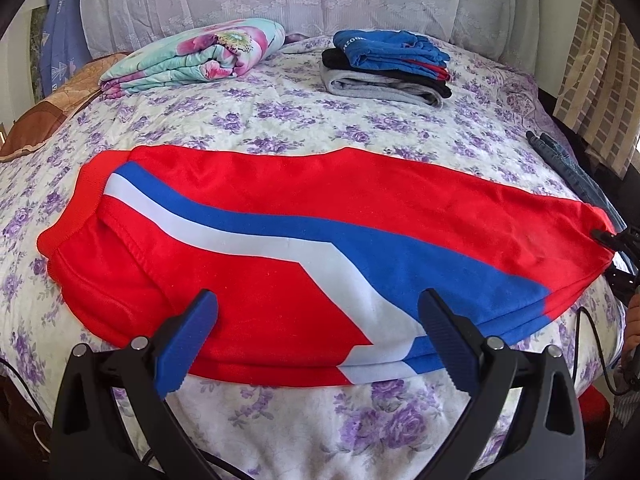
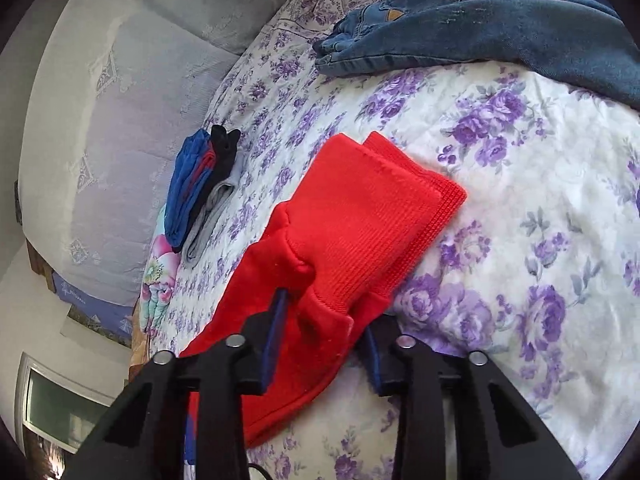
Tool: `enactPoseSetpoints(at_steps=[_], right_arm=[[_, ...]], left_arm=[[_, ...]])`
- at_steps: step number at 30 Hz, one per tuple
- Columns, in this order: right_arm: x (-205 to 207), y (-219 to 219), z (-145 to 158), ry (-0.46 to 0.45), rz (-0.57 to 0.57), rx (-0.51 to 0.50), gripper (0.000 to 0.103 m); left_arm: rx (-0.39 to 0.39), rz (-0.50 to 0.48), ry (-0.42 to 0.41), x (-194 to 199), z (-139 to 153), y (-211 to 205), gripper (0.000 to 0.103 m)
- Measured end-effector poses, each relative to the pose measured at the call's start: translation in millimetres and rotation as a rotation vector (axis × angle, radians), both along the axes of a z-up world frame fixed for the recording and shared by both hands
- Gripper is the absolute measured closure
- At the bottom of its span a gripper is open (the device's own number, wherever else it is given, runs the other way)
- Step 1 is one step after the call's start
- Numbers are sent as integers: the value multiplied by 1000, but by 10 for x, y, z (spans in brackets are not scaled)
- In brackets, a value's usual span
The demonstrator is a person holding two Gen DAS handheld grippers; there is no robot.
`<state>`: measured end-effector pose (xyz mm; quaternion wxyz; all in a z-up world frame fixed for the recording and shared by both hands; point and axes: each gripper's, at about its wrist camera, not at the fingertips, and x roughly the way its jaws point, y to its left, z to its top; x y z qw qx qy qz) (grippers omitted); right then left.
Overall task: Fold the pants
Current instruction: 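Grasp the red cuffs with the right tool and lift them, then fold the cuffs over toward the waistband with the right tool and release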
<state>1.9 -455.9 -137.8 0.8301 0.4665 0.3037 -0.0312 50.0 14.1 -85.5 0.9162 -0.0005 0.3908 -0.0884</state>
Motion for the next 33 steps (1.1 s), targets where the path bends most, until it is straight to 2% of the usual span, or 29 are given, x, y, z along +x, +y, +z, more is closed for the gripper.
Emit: enactPoseSetpoints(at_steps=[3,8,10,17,26,33], right_arm=[[-11,-18,-31,-15,8,1,86],[-64,-19,7,-62,15,-2,91],[-81,18,97,-75,20,-46,91],[-113,314,549,-120,36,-301,91],[-10,1093,1070,-197,146,-645,91],[230,2026,1110,-186,325,-942,93]], left_arm=[[10,6,-3,4,-7,7,5],[26,13,-11,-1,-1,20,5],[29,16,-17,-6,13,32,5],[43,45,-34,7,57,139,5],[15,135,-68,31,205,529,5],[-12,200,-92,31,303,878,5]])
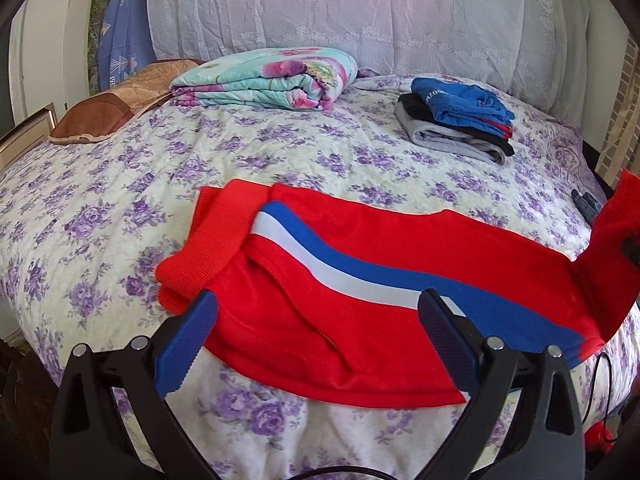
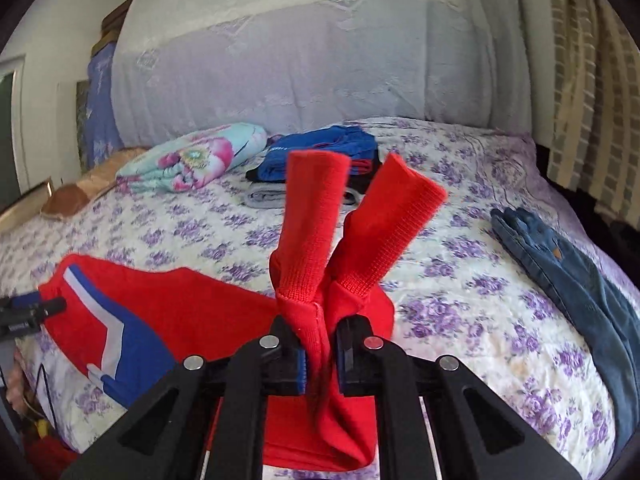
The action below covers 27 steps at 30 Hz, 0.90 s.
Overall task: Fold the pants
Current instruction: 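Fold the cuffs over toward the waistband with the right tool and release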
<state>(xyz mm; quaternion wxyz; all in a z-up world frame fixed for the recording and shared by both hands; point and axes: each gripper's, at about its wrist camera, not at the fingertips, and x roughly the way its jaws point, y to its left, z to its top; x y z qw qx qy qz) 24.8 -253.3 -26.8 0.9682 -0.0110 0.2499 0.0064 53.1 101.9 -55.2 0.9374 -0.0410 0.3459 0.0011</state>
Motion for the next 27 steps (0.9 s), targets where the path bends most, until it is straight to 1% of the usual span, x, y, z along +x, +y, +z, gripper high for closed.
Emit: enactPoseSetpoints(at_steps=[5,8,11,16,20,23,25,27], right_arm=[[151,576,-226,57,79,-198,93],[202,799,-362,84,105,-278,93],[217,935,-449,87,117,-337,93],[208,998,-490,89,128,-349,93],[156,960,-469,81,123,-313,94],[131,945,-432,70,124,-315,94],[111,991,-430,65,129,-342,94],[108,1101,-508,83,152,-430,92]], left_arm=[[-39,52,-8,0,36,260,5],[-63,80,-14,-2,51,396,5],[-81,96,-13,-2,46,486,5],[-89,95,-7,11,15,525,5],[-91,91,-3,8,1,523,5],[-94,91,-3,10,2,525,5],[-94,91,-3,11,2,527,5],[-95,92,-6,9,6,530,5]])
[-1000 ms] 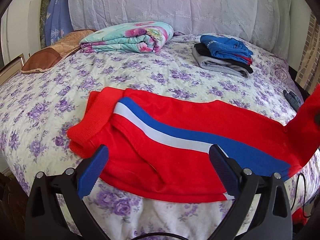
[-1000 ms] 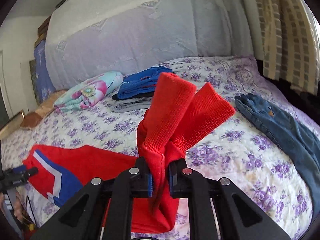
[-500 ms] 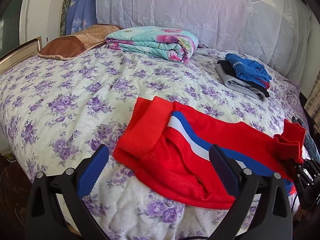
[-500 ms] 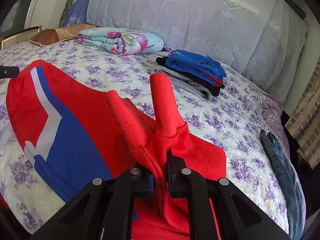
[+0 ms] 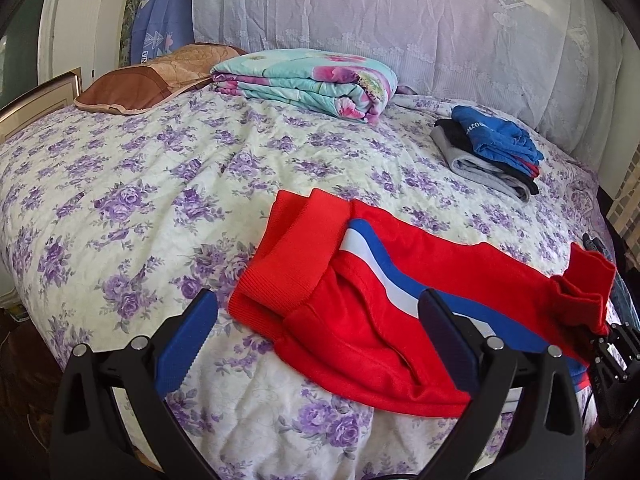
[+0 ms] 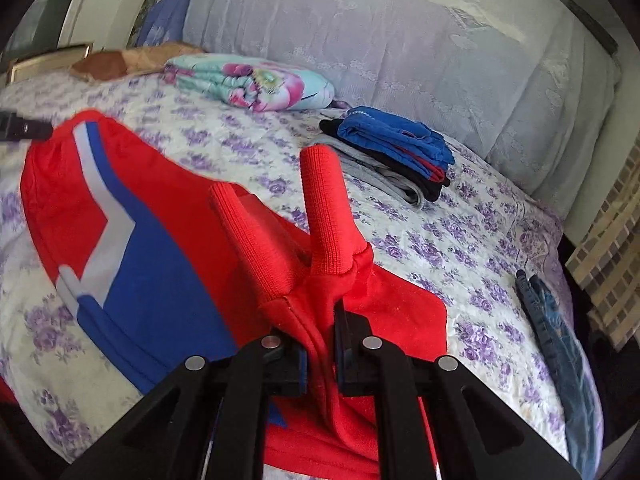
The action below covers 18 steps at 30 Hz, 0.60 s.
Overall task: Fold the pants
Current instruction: 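Fold the cuffs over toward the waistband with the right tool and release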
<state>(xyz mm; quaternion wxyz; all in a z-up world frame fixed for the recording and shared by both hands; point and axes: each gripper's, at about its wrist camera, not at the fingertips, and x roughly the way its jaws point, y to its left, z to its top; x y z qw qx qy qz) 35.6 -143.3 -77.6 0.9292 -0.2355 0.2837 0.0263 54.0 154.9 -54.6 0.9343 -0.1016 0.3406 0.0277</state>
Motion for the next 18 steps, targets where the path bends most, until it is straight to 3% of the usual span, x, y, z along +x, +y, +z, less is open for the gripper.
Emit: enactPoseSetpoints(at_steps=[2,3,4,7,10,12,16,18], right_arm=[[-15,112,-120,19,22,-80,86],[-34,160,-180,32,38,-110,78],[-64,196,-222,41,54,-133,77],[-175,184,-193,44,77,-124,72],[-336,78,-2,56,123,-25,64],[-446,-11,179,57,183,67,44],[-353,-285,586,22,150,315,43],[-172,-421,688,11,59,422,44]], left_arm=[[-2,0,0,-5,-2,2,5],[-1,-2,2,-3,1,3,5],[0,-2,2,-4,3,2,5],[-4,1,-1,-11,7,11,5],[-12,7,0,-21,3,34,5],[-20,11,3,-18,-3,54,5],[-36,10,7,-16,-5,75,5],[-34,7,4,-20,11,67,5]])
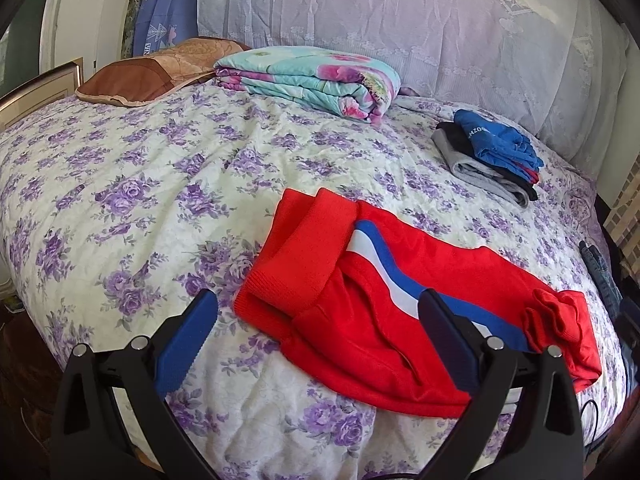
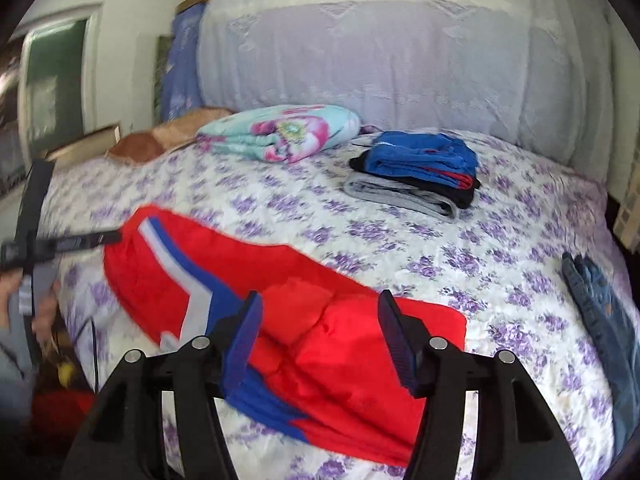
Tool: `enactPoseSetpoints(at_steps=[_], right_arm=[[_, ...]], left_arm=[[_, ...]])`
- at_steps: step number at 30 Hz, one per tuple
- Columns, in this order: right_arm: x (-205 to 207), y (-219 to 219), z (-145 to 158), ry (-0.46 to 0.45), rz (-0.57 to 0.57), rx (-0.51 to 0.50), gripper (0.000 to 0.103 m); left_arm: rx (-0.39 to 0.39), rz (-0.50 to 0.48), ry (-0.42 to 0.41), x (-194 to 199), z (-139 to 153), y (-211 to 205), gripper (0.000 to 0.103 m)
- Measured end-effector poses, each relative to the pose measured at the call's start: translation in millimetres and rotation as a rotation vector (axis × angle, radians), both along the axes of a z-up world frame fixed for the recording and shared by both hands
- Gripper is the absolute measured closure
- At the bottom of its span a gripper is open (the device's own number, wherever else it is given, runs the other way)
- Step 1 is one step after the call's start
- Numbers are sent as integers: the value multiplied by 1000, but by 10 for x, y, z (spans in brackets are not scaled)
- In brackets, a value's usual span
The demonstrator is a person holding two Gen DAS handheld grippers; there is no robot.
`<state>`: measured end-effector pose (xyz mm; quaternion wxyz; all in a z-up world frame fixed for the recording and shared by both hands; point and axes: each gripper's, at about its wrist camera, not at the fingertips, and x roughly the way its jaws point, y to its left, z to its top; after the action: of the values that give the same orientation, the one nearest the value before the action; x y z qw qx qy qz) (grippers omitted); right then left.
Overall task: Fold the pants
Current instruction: 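Fold the cuffs over toward the waistband with the right tool and release, then press the folded pants flat with the open right tool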
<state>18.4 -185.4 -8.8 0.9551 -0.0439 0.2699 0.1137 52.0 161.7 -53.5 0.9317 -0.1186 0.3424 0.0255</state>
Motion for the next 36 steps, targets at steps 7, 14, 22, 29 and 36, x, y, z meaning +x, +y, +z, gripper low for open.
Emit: enactPoseSetpoints(at_steps=[7,14,22,29,36], right_arm=[[582,90,-755,225,-88,-78,42],[322,-39,-360,132,-82,49,38],[432,66,-794,272,-54,50,30],[371,-294,-301,167,-87,139,29],[999,-755,-830,444,-135,200,28]], left_arm=[[1,4,-2,-14,15,4,5],[-19,13,23,30,-53,57,5],[-22,4,34,48,-80,51,5],[-33,9,41,57,-105,62,5],[-25,2,46,62,-126,36,5]])
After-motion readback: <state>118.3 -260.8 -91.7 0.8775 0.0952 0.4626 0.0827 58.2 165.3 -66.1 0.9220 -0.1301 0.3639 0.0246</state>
